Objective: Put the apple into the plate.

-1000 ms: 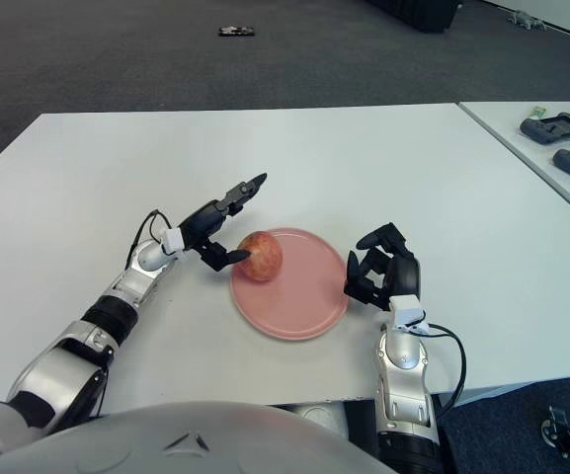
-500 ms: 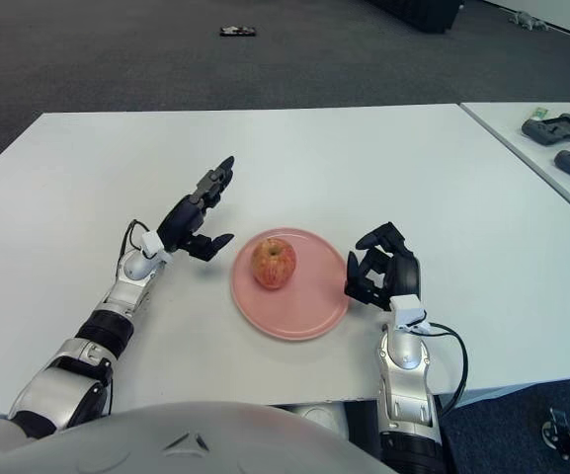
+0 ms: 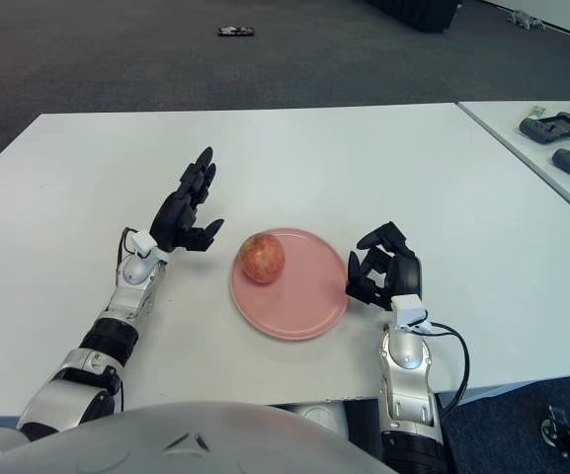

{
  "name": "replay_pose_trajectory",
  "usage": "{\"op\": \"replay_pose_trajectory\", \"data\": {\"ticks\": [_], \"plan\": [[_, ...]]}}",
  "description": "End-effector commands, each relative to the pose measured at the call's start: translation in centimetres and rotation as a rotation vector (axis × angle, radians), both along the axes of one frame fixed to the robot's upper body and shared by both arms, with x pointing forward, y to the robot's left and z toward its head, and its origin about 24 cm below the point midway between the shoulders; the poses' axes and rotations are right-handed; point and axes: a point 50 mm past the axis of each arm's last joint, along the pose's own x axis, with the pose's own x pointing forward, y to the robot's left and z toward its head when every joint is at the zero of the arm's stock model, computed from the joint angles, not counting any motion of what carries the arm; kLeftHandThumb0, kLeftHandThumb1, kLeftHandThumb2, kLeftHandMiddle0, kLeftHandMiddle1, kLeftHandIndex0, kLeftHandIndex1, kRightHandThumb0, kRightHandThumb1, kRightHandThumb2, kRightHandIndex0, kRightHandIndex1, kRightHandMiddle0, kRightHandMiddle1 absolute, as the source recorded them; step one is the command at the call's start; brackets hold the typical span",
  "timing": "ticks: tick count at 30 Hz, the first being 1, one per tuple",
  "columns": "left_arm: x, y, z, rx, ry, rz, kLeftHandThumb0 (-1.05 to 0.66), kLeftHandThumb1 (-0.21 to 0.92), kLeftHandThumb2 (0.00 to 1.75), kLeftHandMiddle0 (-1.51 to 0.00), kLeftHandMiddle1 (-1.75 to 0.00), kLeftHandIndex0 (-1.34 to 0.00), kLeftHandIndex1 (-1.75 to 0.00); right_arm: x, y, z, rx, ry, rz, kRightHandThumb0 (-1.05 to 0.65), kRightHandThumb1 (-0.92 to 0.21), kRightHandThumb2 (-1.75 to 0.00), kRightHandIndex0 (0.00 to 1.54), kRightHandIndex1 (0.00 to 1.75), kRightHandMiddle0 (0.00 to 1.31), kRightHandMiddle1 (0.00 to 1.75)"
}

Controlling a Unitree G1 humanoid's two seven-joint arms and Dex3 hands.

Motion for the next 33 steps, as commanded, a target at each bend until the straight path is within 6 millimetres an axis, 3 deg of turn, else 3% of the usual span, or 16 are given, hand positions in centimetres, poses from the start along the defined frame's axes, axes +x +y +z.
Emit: {"op": "replay_pose_trajectory", "data": {"ticks": [1, 4, 6, 8, 11, 12, 14, 18, 33], "plan": [[0.0, 0.7, 0.0, -0.118, 0.037, 0.072, -0.98, 0.67, 0.70, 0.00, 0.00, 0.00, 0.00, 0.3, 0.0, 0.3, -0.001, -0.019, 0.010, -0.46, -0.39, -1.24, 0.97, 1.75, 0.55, 1.75], [-0.2, 1.0, -0.1, -0.229, 0.058, 0.148, -0.94, 0.73, 0.72, 0.00, 0.00, 0.00, -0.01, 0.3, 0.1, 0.3, 0.002, -0.020, 0.013, -0.46, -0.39, -1.24, 0.98, 1.75, 0.55, 1.75], [-0.8, 1.8, -0.8, -0.296, 0.084, 0.228, -0.85, 0.78, 0.77, 0.00, -0.57, 0.00, -0.58, 0.4, 0.2, 0.2, 0.005, -0.019, 0.014, -0.46, -0.39, -1.24, 0.97, 1.75, 0.55, 1.75], [-1.4, 2.5, -1.6, -0.327, 0.107, 0.285, -0.79, 0.78, 0.86, -0.18, -1.04, -0.08, -1.15, 0.4, 0.2, 0.2, 0.007, -0.018, 0.015, -0.46, -0.38, -1.24, 0.96, 1.75, 0.56, 1.75], [-1.8, 3.4, -2.5, -0.351, 0.135, 0.342, -0.74, 0.78, 0.94, -0.36, -1.45, -0.22, -1.55, 0.4, 0.3, 0.2, 0.010, -0.017, 0.016, -0.46, -0.38, -1.25, 0.96, 1.75, 0.56, 1.75], [-1.8, 3.4, -2.6, -0.370, 0.140, 0.369, -0.73, 0.79, 0.96, -0.38, -1.51, -0.27, -1.59, 0.5, 0.3, 0.2, 0.013, -0.016, 0.017, -0.46, -0.38, -1.25, 0.95, 1.75, 0.56, 1.75], [-1.7, 3.4, -2.7, -0.395, 0.140, 0.398, -0.55, 0.63, 1.02, -0.55, -1.65, -0.38, -1.68, 0.5, 0.4, 0.1, 0.017, -0.016, 0.019, -0.46, -0.38, -1.25, 0.95, 1.75, 0.56, 1.75], [-1.6, 3.5, -2.9, -0.426, 0.132, 0.423, -0.46, 0.51, 1.11, -0.75, -1.73, -0.46, -1.73, 0.6, 0.5, 0.1, 0.027, -0.018, 0.023, -0.46, -0.38, -1.25, 0.95, 1.75, 0.56, 1.75], [-3.0, 4.8, -5.4, -0.336, 0.202, 0.489, -0.47, 0.35, 1.29, -1.13, -1.75, -0.59, -1.75, 0.9, 0.7, -0.2, 0.027, -0.034, 0.043, -0.46, -0.37, -1.26, 0.97, 1.75, 0.56, 1.75]]}}
